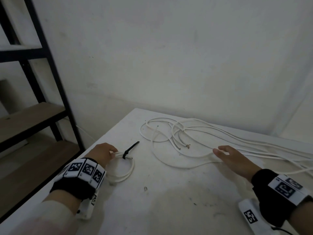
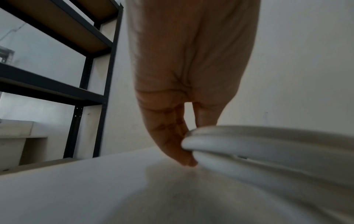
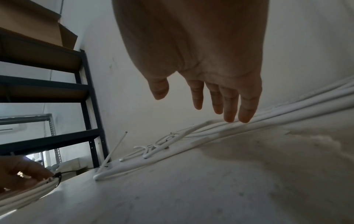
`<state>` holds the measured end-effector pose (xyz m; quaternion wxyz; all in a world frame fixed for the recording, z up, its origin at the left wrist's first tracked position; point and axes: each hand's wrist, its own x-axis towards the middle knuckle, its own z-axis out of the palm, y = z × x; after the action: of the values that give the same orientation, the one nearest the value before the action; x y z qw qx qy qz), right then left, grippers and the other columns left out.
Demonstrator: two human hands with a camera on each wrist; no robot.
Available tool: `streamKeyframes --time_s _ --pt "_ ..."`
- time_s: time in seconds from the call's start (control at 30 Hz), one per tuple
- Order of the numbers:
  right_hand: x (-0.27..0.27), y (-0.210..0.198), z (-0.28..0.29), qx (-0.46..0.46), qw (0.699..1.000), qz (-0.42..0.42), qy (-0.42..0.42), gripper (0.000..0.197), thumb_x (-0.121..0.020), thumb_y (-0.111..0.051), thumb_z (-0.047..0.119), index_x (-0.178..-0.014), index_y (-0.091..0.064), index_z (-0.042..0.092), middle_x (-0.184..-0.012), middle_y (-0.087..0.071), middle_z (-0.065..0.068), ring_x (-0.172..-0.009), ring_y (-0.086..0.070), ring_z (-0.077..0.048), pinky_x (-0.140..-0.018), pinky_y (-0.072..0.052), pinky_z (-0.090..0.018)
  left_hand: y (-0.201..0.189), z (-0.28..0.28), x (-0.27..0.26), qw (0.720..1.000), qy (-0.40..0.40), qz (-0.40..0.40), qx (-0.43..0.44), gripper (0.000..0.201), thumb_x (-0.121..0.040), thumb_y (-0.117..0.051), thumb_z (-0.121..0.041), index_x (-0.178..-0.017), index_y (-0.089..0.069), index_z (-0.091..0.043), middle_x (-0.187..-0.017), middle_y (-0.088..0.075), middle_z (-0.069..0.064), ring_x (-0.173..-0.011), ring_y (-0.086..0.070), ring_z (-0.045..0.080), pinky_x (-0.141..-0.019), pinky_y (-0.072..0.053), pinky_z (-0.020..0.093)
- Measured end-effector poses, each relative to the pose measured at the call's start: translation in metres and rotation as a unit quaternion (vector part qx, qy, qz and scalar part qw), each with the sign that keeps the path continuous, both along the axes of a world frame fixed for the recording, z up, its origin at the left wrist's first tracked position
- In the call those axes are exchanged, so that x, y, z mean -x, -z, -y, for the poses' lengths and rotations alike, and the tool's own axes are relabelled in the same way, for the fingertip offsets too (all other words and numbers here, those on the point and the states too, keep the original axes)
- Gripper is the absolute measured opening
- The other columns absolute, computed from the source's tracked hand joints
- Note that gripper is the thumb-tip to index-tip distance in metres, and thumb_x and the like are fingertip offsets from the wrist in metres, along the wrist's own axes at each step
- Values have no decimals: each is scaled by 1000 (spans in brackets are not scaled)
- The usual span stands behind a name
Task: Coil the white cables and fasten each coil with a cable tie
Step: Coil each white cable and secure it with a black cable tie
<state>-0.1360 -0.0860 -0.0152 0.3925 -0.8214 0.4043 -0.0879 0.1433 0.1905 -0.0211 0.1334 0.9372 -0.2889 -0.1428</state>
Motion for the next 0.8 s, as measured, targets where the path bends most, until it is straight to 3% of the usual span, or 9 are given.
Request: streamKeyframes --time_s 0.17,0.27,0.37,0.5,0.67,0.8 --pt "6 4 11 0 1000 -28 -2 49 -90 -50 44 -129 -46 14 -142 -39 -8 -128 -39 -22 -100 -30 -30 2 6 -1 999 -14 4 -31 37 -94 -49 -23 -131 -52 -16 -141 -46 5 -128 -44 21 -103 -32 25" --pt "11 5 18 -5 999 -38 -8 48 -90 -53 40 -130 -46 13 -141 -40 -8 -127 -40 -22 -99 -31 -29 0 7 3 1000 -23 13 -16 42 -91 -55 -16 -132 -49 -12 -138 -49 8 -128 -45 21 -99 -32 20" --pt "15 7 23 -16 998 -53 -12 49 -89 -56 38 -130 -45 13 -142 -39 -8 -127 -40 -21 -100 -32 -30 1 10 4 999 -28 27 -7 37 -86 -60 -7 -122 -58 -9 -128 -57 11 -120 -51 22 -93 -36 19" --pt "20 7 30 4 997 -72 -20 50 -88 -57 38 -130 -44 13 -142 -38 -9 -129 -39 -21 -100 -32 -28 -1 17 8 999 -33 32 -11 31 -87 -56 -5 -117 -62 -9 -127 -57 11 -119 -51 22 -93 -37 21" --pt "20 2 37 81 987 -126 -50 49 -91 -54 35 -133 -41 15 -144 -33 -9 -130 -37 -23 -103 -31 -29 -11 25 19 998 -28 48 26 39 -85 -63 -18 -122 -56 -11 -129 -54 11 -119 -50 24 -94 -35 25" --pt "15 3 37 114 979 -158 -62 35 -87 -59 36 -115 -52 16 -130 -44 -9 -119 -45 -23 -99 -38 -32 -28 48 36 994 17 65 85 32 -84 -64 -20 -115 -61 -14 -116 -61 11 -104 -56 24 -89 -40 28"
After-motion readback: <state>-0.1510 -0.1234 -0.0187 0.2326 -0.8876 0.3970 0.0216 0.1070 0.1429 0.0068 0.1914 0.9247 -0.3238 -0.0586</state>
